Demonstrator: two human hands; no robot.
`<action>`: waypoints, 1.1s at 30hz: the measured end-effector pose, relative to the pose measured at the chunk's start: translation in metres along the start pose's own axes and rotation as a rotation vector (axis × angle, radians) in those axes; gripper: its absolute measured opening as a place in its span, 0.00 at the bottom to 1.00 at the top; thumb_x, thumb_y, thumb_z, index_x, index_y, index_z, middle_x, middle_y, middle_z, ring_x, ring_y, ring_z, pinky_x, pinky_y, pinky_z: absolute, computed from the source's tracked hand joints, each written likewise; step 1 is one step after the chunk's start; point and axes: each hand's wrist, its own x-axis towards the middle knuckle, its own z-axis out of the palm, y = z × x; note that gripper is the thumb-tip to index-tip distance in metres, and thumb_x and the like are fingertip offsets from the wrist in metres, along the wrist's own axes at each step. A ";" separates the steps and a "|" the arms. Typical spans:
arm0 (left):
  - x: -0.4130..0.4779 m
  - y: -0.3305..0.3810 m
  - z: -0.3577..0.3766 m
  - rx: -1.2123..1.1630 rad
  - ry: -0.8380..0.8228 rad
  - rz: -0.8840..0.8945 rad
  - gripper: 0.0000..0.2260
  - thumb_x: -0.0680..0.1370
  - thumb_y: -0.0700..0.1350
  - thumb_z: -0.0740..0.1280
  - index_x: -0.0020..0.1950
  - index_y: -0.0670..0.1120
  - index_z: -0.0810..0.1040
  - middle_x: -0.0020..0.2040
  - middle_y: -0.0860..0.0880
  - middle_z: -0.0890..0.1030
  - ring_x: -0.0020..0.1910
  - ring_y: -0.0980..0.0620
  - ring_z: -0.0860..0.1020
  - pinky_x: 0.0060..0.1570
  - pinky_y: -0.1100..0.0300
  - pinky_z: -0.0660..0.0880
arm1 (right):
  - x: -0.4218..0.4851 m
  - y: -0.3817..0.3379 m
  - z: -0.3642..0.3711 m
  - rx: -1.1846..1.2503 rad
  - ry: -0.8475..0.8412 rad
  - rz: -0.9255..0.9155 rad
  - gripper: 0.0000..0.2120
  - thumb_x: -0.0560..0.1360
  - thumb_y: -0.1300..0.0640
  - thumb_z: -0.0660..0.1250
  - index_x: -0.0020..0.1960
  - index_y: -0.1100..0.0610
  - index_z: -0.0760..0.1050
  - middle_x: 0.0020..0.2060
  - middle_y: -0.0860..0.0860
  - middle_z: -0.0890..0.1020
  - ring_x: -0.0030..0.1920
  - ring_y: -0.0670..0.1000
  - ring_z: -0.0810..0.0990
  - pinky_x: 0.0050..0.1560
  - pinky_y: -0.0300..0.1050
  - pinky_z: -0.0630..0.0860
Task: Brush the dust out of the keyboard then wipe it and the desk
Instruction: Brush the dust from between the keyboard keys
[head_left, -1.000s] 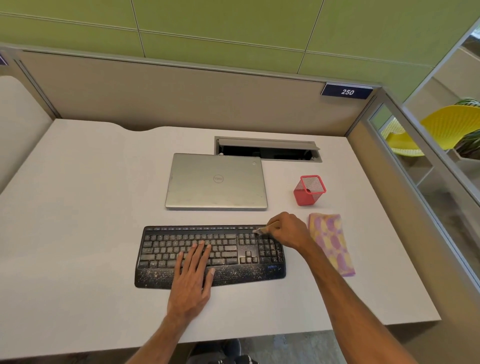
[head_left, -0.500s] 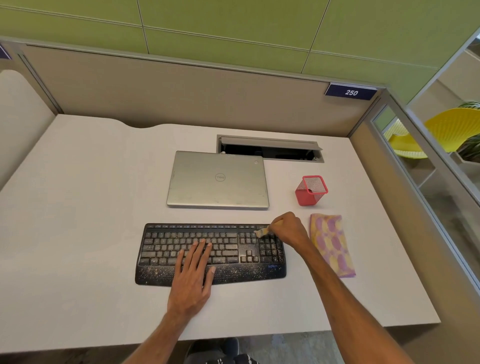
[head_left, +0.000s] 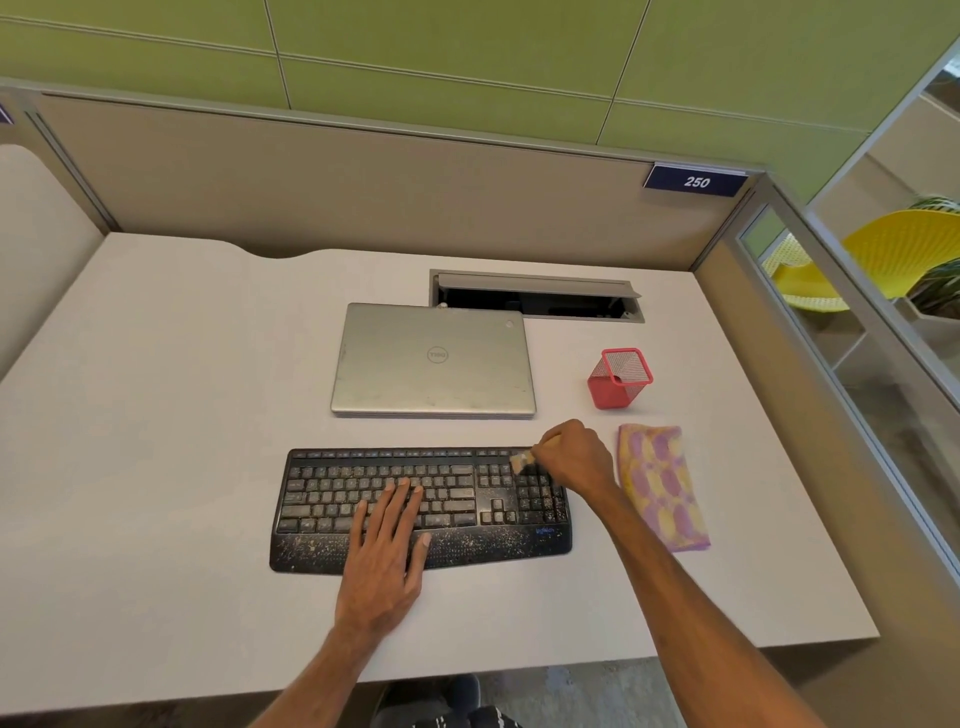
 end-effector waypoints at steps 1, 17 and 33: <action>0.000 0.000 0.000 -0.001 -0.001 0.001 0.30 0.89 0.58 0.51 0.90 0.49 0.54 0.90 0.49 0.53 0.89 0.48 0.52 0.86 0.37 0.50 | 0.000 0.000 0.000 0.009 0.014 -0.006 0.10 0.69 0.48 0.72 0.48 0.49 0.87 0.40 0.46 0.86 0.41 0.49 0.84 0.45 0.46 0.81; -0.001 -0.001 0.001 -0.003 -0.010 -0.001 0.30 0.89 0.57 0.52 0.90 0.50 0.54 0.91 0.50 0.52 0.89 0.48 0.51 0.86 0.35 0.52 | -0.007 -0.006 0.000 -0.162 -0.011 -0.098 0.10 0.71 0.48 0.74 0.49 0.52 0.87 0.40 0.48 0.87 0.40 0.51 0.84 0.44 0.45 0.80; 0.000 -0.001 0.001 0.005 -0.008 0.000 0.30 0.89 0.58 0.52 0.90 0.49 0.54 0.91 0.49 0.52 0.89 0.48 0.51 0.86 0.35 0.51 | -0.002 0.002 -0.008 -0.047 0.088 0.000 0.12 0.72 0.50 0.72 0.52 0.53 0.86 0.45 0.50 0.87 0.42 0.51 0.82 0.43 0.44 0.77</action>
